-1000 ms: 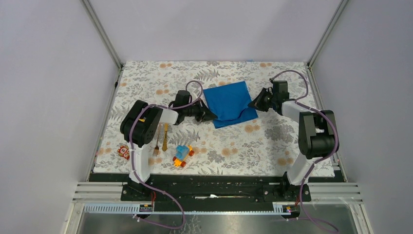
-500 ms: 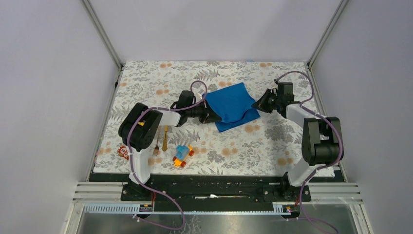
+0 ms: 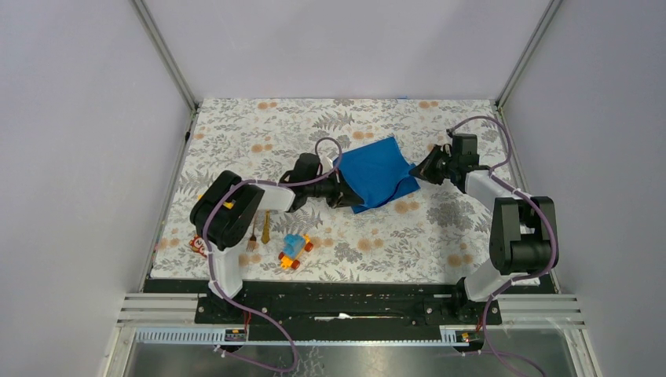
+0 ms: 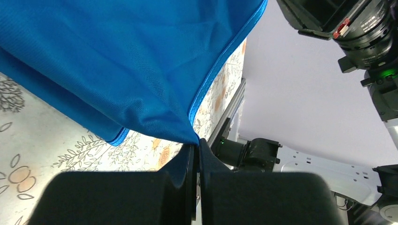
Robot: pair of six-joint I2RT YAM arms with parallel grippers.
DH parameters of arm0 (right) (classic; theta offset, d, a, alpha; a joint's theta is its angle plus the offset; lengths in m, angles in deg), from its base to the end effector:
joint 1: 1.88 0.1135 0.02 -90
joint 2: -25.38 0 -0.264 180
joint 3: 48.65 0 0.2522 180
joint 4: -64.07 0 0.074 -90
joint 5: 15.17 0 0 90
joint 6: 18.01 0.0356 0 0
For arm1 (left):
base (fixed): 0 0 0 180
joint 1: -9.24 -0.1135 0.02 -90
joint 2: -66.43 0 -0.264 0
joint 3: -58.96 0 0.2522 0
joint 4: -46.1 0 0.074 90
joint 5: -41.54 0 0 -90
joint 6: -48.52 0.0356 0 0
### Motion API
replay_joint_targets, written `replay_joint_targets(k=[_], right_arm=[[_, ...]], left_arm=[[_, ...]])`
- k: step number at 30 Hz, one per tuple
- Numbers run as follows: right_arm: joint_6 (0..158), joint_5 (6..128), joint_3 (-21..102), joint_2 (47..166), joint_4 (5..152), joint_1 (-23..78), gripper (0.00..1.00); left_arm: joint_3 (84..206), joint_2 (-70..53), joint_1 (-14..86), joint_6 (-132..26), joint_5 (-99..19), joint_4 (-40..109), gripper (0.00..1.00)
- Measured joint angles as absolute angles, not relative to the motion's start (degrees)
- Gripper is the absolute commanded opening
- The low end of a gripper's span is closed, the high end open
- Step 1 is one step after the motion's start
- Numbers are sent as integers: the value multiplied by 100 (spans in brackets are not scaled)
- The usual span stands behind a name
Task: Fold the napkin into a case and place the utensils inside
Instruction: Smooth out the square-folded napkin at the center of the board.
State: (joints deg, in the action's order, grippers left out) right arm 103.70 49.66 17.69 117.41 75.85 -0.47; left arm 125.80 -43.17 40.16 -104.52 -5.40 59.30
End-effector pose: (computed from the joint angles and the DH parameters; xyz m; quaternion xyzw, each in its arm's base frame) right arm 0.3405 0.0235 0.2034 0.1357 0.8700 0.3104 0.3583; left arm 0.3141 -0.2165 0.1416 -0.0449 0.8235 -0.5587 0.0876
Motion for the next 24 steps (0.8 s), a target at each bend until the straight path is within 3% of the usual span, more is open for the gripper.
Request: replay_joint_targets(k=[17, 24], right_arm=[[10344, 4938, 1764, 12170, 7427, -122, 0], [10704, 4689, 3071, 12915, 7196, -89, 0]], left_arm=[[12648, -4669, 3922, -10474, -537, 5978, 0], [14311, -4765, 3026, -10102, -509, 5089, 0]])
